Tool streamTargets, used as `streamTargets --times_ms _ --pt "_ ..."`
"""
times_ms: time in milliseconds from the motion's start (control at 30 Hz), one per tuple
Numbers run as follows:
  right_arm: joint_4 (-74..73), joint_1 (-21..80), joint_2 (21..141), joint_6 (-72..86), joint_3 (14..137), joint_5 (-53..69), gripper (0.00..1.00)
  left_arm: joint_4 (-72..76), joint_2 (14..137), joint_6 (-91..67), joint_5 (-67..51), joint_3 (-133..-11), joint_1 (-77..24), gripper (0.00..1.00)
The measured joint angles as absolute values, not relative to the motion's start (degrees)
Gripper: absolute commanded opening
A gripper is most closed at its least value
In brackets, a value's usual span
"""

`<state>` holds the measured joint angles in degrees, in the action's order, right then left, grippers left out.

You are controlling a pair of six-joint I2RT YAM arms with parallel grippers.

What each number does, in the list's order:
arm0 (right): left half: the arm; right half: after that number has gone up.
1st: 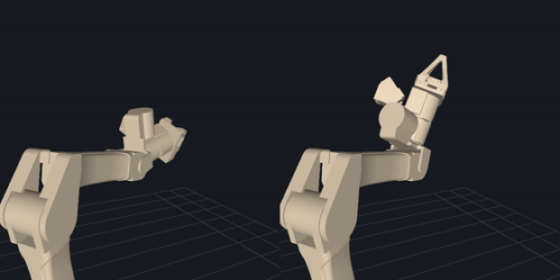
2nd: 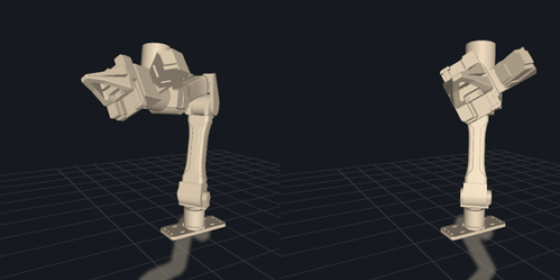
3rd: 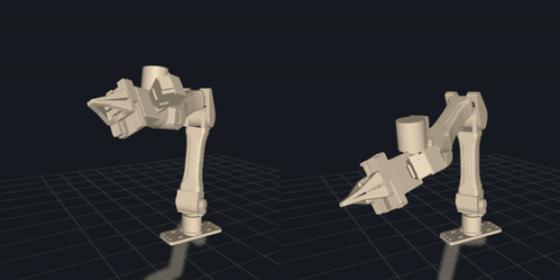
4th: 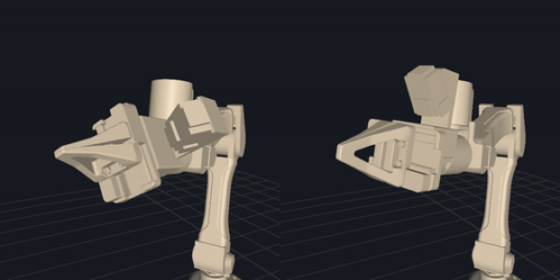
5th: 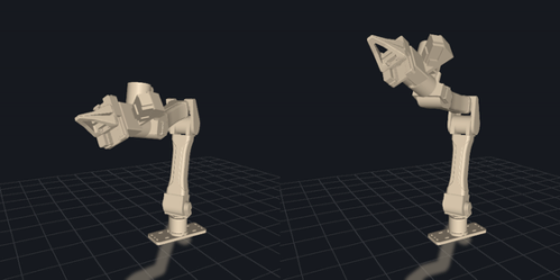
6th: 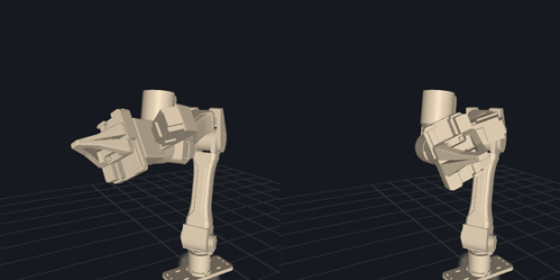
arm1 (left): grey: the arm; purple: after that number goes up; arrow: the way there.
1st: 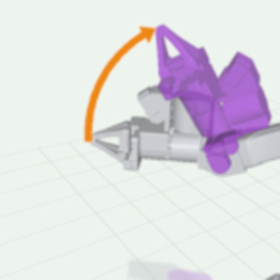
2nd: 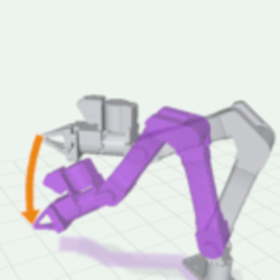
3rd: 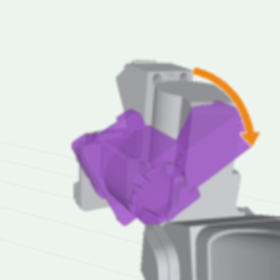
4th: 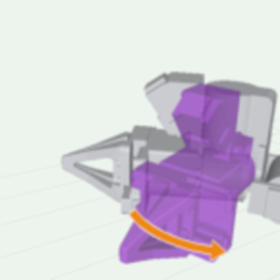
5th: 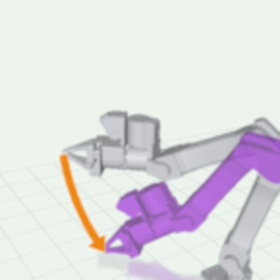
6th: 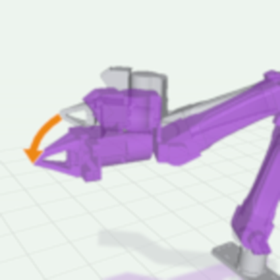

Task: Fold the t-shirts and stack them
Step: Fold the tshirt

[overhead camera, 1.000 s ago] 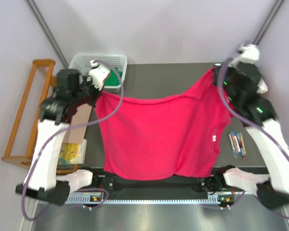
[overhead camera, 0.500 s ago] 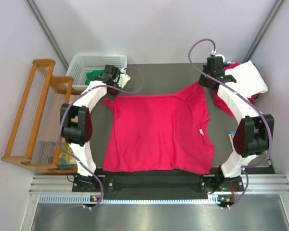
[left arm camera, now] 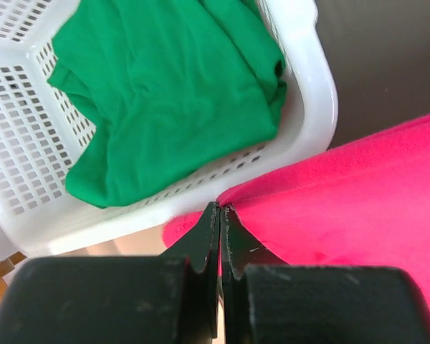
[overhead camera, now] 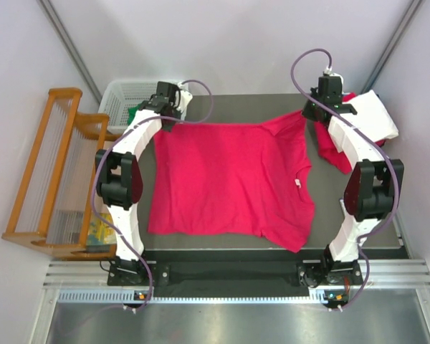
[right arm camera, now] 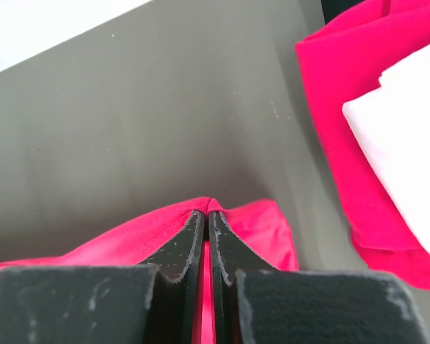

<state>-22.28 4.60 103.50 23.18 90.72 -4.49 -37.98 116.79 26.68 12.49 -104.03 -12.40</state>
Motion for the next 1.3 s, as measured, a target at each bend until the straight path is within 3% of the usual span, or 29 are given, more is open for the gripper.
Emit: streamTargets --times_ms 333,733,1300 --pt "-21.43 4.43 101.67 24.38 87.46 -3.03 0.00 -37.43 115.22 26.06 12.25 -99.11 -12.40 0.00" --pt "-22.87 4.43 84.40 25.45 75.99 -2.50 0.00 -39.03 107.28 26.06 9.04 -95.11 -12.40 0.00" --pt "-27.07 4.45 68.79 27.18 57.60 -1.58 0.00 -43.27 99.83 26.09 4.69 -88.33 -12.40 0.00"
